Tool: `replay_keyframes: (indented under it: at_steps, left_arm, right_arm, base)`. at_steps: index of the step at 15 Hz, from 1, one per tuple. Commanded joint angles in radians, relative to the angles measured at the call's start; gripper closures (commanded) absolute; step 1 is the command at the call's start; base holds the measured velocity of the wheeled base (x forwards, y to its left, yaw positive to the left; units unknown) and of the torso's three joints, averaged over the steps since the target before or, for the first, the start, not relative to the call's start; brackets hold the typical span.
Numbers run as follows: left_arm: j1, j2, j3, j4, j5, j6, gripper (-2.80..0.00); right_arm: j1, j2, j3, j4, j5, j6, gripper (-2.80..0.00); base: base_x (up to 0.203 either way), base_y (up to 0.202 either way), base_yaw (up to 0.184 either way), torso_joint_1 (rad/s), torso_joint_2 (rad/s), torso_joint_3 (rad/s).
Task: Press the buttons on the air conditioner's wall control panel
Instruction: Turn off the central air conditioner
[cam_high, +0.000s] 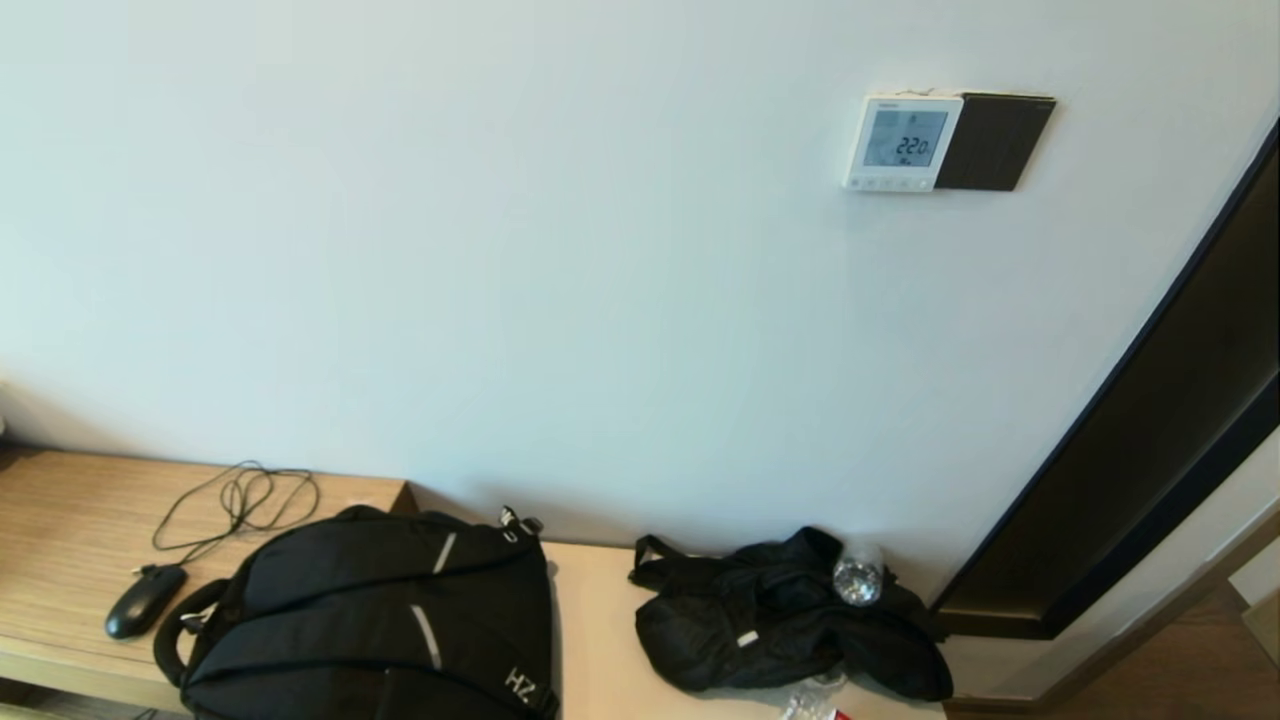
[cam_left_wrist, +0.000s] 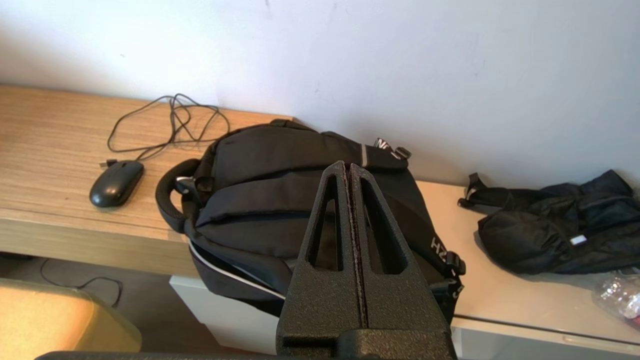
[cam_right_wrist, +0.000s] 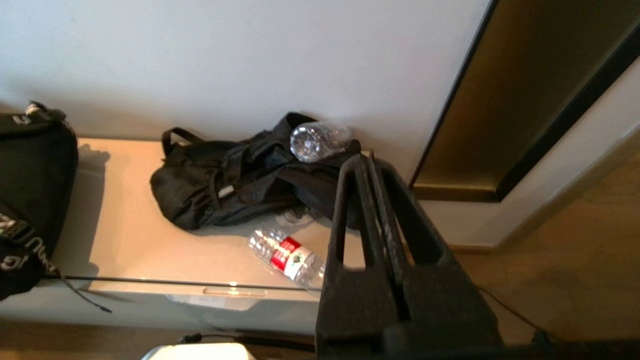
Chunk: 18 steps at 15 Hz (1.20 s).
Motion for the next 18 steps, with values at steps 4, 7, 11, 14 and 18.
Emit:
replay_keyframes:
  at_steps: [4,7,11,14,18]
  left_arm:
    - [0.000,0.000,0.000,0.001,0.000,-0.001,0.00]
    - [0.000,0.000,0.000,0.001,0.000,-0.001,0.00]
    - [0.000,0.000,0.000,0.001,0.000,-0.001,0.00]
    - [0.002,0.000,0.000,0.001,0.002,-0.001,0.00]
    - [0.000,0.000,0.000,0.001,0.000,-0.001,0.00]
  right_arm:
    - [-0.021,-0.189,0.002,0.073,0.033,0.020,0.00]
    - [-0.021,-0.187,0.003,0.070,0.030,0.062,0.00]
    - [-0.021,-0.187,0.003,0.070,0.029,0.062,0.00]
    - [-0.021,-0.187,0.003,0.070,0.030,0.062,0.00]
    - [-0.021,-0.187,0.003,0.070,0.030,0.062,0.00]
  base:
    - [0.000,0.000,0.000,0.000,0.00,0.000]
    - [0.000,0.000,0.000,0.000,0.00,0.000]
    - [0.000,0.000,0.000,0.000,0.00,0.000]
    - [0.000,0.000,0.000,0.000,0.00,0.000]
    - [0.000,0.000,0.000,0.000,0.00,0.000]
